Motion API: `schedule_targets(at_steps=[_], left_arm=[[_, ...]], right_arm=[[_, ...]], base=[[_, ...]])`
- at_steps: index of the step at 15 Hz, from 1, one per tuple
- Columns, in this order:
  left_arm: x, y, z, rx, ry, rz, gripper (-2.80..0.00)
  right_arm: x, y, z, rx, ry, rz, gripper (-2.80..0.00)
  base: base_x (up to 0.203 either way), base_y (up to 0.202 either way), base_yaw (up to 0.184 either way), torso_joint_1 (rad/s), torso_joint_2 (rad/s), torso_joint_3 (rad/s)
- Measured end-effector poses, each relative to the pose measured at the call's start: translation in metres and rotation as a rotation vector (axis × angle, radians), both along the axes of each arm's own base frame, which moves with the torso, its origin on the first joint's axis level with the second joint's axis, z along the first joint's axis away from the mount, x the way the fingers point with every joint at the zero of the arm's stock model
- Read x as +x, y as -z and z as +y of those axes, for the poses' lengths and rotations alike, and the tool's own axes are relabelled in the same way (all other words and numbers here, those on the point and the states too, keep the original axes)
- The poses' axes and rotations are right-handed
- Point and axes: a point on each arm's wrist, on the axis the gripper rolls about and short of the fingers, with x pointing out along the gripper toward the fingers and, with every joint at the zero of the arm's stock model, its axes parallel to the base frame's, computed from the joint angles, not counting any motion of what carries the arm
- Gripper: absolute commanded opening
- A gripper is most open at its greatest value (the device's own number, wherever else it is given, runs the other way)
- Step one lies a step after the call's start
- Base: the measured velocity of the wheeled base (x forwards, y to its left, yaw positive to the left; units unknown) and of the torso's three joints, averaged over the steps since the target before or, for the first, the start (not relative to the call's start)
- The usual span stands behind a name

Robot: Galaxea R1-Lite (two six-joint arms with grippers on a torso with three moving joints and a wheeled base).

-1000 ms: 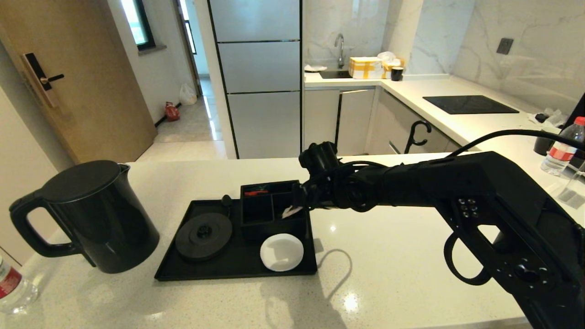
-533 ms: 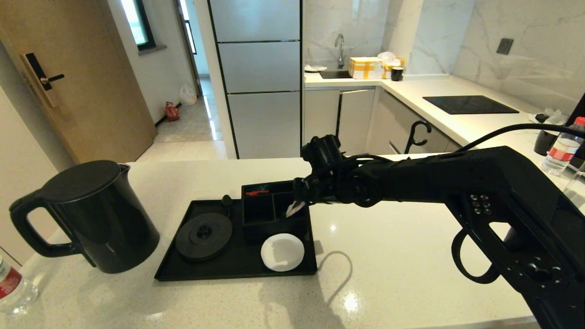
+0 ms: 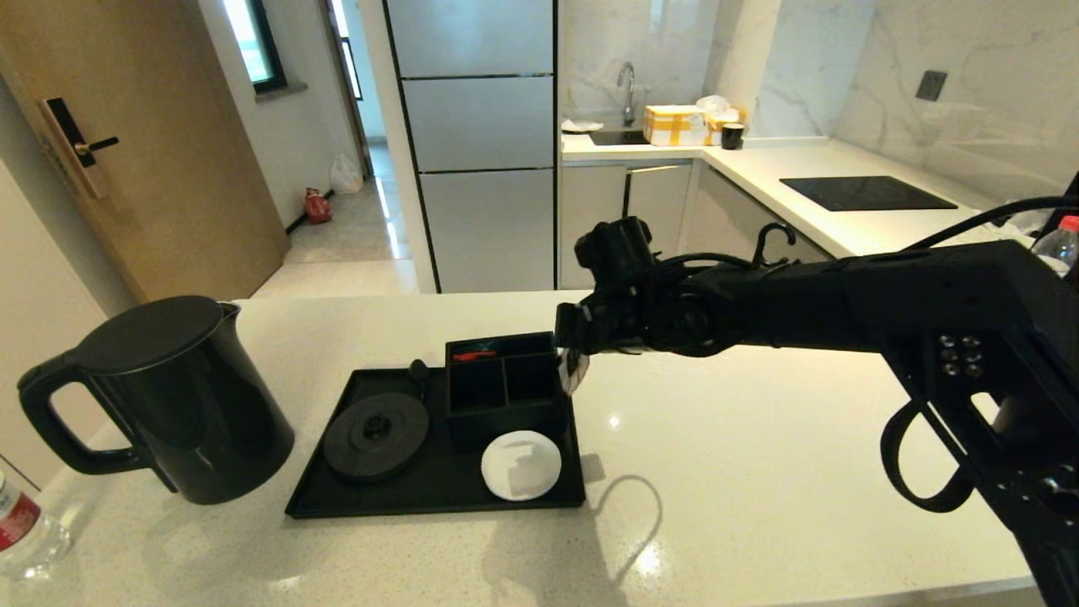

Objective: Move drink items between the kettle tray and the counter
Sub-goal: Place it on the right

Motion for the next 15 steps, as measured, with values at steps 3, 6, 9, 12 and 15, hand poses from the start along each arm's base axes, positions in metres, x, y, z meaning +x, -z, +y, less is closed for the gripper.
schedule_targets(at_steps=[3, 6, 9, 12, 15], left_arm=[[0.000, 0.000, 0.000, 0.000, 0.000, -0.001, -2.80], [0.000, 0.000, 0.000, 0.000, 0.000, 0.000, -2.80], [0.000, 0.000, 0.000, 0.000, 0.000, 0.000, -2.80], [0.000, 0.000, 0.000, 0.000, 0.000, 0.000, -2.80], [0.000, 0.000, 0.000, 0.000, 0.000, 0.000, -2.80]], right_arm=[[0.001, -0.028, -0.037, -0.006, 0.093, 0.002, -2.80], [0.000, -0.039, -0.085, -0.041, 0.242, 0.012, -2.80], [-0.007, -0.024, -0.136, -0.099, 0.369, 0.075, -2.80], [-0.019, 0.008, -0.175, -0.155, 0.427, 0.129, -2.80], [-0.021, 0.031, -0.203, -0.189, 0.452, 0.075, -2.80]], base=[[0.000, 0.000, 0.000, 0.000, 0.00, 0.000], [0.000, 0.000, 0.000, 0.000, 0.00, 0.000], [0.000, 0.000, 0.000, 0.000, 0.00, 0.000], [0.000, 0.000, 0.000, 0.000, 0.00, 0.000], [0.000, 0.000, 0.000, 0.000, 0.00, 0.000]])
